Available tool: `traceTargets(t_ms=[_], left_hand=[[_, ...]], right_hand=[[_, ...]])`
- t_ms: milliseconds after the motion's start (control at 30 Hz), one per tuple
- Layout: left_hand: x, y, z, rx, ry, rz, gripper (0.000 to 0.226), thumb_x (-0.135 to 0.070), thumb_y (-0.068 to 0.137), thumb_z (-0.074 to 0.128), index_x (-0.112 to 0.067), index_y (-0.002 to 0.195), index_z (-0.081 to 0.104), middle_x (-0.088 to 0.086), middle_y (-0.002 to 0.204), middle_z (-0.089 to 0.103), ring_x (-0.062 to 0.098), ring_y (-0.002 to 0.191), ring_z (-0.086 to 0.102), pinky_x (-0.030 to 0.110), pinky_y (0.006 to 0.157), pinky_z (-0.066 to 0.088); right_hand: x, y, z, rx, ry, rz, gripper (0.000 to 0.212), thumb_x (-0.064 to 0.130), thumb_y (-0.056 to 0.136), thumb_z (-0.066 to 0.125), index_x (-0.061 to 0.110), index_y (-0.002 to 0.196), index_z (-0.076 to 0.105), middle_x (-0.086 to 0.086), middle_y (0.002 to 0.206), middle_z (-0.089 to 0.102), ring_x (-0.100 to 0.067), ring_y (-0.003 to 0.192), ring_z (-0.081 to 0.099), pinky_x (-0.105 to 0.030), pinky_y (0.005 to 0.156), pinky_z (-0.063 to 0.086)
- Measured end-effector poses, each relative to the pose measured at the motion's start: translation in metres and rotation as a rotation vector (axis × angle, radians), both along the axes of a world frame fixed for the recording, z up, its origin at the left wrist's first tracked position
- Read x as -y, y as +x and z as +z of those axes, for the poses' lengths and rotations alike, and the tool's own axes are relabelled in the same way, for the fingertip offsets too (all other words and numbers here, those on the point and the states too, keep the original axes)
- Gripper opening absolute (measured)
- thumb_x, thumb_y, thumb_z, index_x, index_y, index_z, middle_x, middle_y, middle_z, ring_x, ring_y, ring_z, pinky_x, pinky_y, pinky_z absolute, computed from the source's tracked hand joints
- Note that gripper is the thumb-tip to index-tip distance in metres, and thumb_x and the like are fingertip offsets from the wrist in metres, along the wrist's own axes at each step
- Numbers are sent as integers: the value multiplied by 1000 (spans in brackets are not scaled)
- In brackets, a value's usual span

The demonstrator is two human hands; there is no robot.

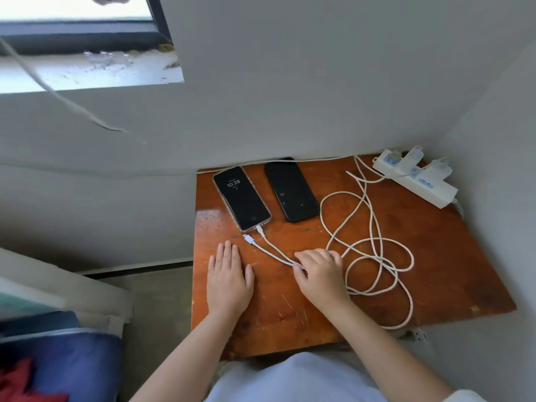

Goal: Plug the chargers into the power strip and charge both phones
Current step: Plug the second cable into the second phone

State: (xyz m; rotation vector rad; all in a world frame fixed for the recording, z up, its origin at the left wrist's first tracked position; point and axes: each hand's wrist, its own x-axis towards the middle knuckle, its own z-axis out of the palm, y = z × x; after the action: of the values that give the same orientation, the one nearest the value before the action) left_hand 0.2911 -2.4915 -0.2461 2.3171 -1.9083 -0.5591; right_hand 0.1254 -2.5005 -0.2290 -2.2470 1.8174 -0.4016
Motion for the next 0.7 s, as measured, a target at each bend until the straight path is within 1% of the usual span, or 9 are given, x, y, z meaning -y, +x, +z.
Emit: traceTargets(t_ms=[33,133,300,367,400,467,533,600,700], left_hand=[[0,0,0,-2,8,-7,58,-41,98,22,-13,147,6,5,159,3,18,146,-2,31,118,-5],[1,2,0,-17,-11,-25,58,-41,98,22,-14,147,5,4,159,2,18,146,-3,29,116,-7],[3,5,-7,21,-14,-118,56,-42,98,15,-14,147,11,3,157,11,18,146,6,31,113,-5],[8,2,-2,48,10,-226,61,-42,95,7,-11,137,40,7,145,42,21,137,34,35,109,15],[12,-1,-1,84,1,-284,66,-42,95,2,-12,132,48,6,139,50,20,133,37,39,106,20],[25,-6,5,69,-18,-424,65,-46,93,-1,-16,142,29,4,152,28,16,139,8,37,111,3],[39,-13,5,14,-3,-520,55,-44,97,11,-20,147,8,-2,158,2,13,143,-11,29,109,-15],[53,-18,6,35,-11,-611,51,-39,99,21,-19,146,16,-1,158,4,14,146,-8,29,109,-17],[64,-18,8,17,-11,-701,45,-38,99,24,-13,130,45,2,157,16,16,146,-4,27,108,-16]], right_hand=[[4,5,1,-23,55,1,16,18,78,69,9,90,74,-6,88,75,-23,83,70,-44,83,51],[16,5,6,-113,218,60,30,16,95,46,14,122,58,-3,121,60,-18,110,54,-29,96,42],[21,-24,11,-156,339,164,39,9,95,47,20,132,48,-1,126,53,-18,114,49,-25,96,43],[22,-32,10,-154,351,203,35,12,95,47,17,130,51,-4,124,56,-19,113,50,-26,97,43],[23,-34,10,-159,345,225,33,12,96,46,15,128,53,-5,122,58,-20,112,51,-27,96,43],[25,-40,10,-154,303,241,29,12,96,45,13,122,59,-7,115,61,-20,106,53,-26,92,44],[27,-46,11,-160,258,227,26,8,93,48,10,113,64,-9,106,64,-21,99,56,-28,88,45],[28,-55,14,-188,233,231,20,3,85,60,8,100,71,-10,93,68,-23,87,62,-31,78,49],[33,-79,8,-182,178,85,21,-5,61,79,8,77,75,-7,69,69,-21,63,66,-29,57,54]])
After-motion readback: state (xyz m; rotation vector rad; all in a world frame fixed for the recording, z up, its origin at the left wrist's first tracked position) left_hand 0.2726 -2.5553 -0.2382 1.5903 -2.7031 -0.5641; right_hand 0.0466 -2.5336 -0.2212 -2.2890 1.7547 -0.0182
